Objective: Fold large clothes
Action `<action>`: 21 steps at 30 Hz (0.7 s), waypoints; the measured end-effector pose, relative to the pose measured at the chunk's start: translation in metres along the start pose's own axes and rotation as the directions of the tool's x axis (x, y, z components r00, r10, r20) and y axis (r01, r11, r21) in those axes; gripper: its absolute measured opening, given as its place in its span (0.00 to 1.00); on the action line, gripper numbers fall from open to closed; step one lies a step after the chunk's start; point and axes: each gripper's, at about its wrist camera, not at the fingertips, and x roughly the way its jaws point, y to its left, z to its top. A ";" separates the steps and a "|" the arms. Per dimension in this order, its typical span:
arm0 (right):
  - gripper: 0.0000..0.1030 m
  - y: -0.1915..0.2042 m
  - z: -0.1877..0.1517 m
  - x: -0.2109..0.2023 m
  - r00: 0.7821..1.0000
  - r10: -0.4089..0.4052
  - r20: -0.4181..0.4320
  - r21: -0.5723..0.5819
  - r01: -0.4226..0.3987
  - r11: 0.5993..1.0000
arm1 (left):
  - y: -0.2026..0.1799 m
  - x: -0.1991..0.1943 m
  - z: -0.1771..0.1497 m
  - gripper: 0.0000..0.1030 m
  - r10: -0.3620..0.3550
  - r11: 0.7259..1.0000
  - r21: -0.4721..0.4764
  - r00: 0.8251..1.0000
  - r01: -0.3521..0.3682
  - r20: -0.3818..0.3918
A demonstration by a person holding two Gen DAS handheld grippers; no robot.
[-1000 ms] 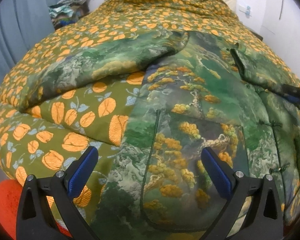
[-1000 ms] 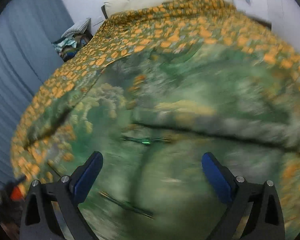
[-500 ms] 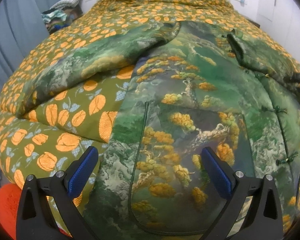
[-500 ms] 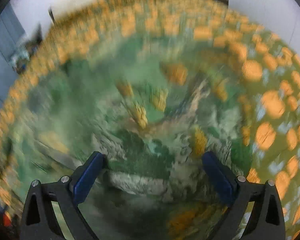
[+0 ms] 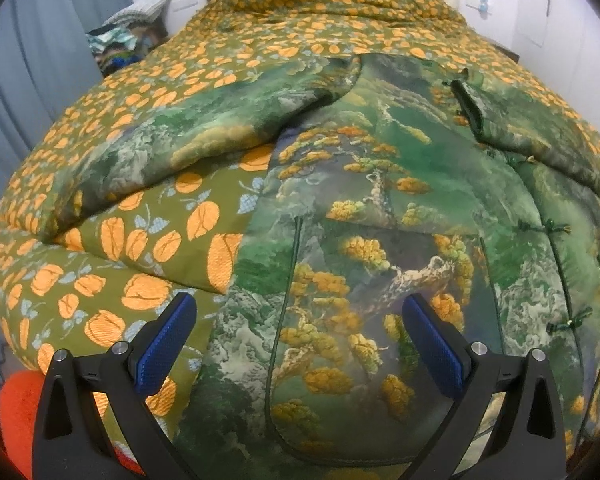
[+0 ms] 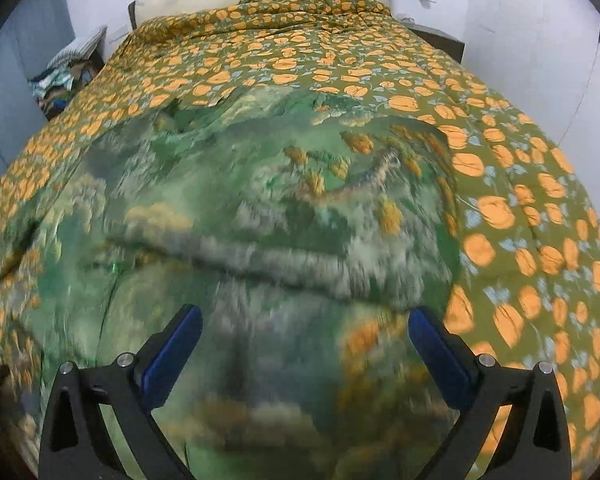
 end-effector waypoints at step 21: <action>0.99 0.048 -0.074 -0.067 0.966 -0.233 0.111 -0.052 0.240 0.969 | -0.007 -0.001 -0.005 1.00 0.045 0.998 0.037 0.999 -0.045 0.014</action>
